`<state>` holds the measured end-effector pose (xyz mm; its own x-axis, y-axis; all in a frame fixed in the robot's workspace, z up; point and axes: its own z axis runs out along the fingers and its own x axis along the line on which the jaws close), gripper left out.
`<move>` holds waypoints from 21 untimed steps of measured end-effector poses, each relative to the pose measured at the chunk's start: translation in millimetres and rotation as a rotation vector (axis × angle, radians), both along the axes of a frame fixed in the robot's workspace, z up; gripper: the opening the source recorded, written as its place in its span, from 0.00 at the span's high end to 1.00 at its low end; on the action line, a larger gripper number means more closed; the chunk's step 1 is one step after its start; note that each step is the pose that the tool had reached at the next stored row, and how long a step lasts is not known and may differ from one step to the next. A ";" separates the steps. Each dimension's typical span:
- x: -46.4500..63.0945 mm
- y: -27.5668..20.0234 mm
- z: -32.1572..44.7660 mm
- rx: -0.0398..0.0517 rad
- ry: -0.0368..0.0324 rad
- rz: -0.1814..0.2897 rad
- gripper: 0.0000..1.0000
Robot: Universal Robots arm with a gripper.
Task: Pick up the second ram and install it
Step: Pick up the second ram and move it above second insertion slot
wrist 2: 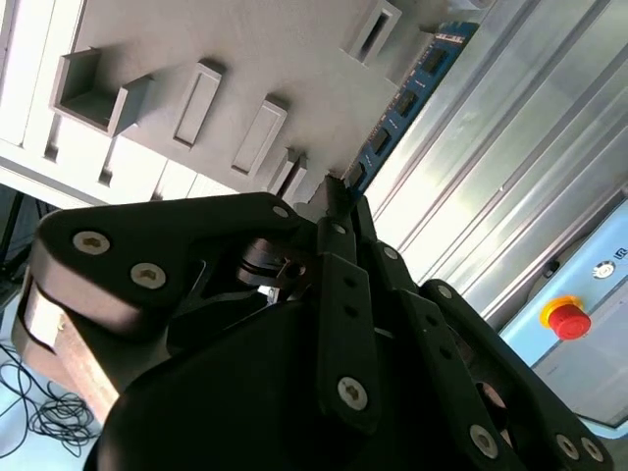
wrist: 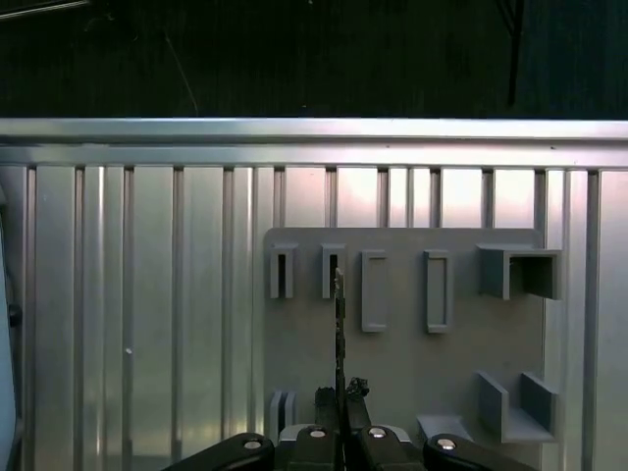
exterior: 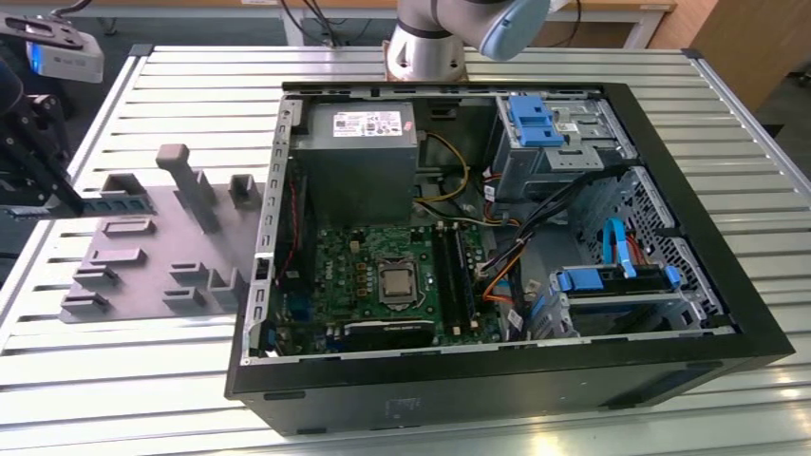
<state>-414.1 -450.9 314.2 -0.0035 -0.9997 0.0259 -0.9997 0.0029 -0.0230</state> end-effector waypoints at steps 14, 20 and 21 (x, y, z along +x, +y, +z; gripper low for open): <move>0.0 0.1 20.1 -0.0001 0.0000 0.000 0.86; 0.0 0.1 29.6 -0.0001 0.0000 0.000 0.86; 0.0 0.1 31.2 -0.0001 0.0000 0.000 0.86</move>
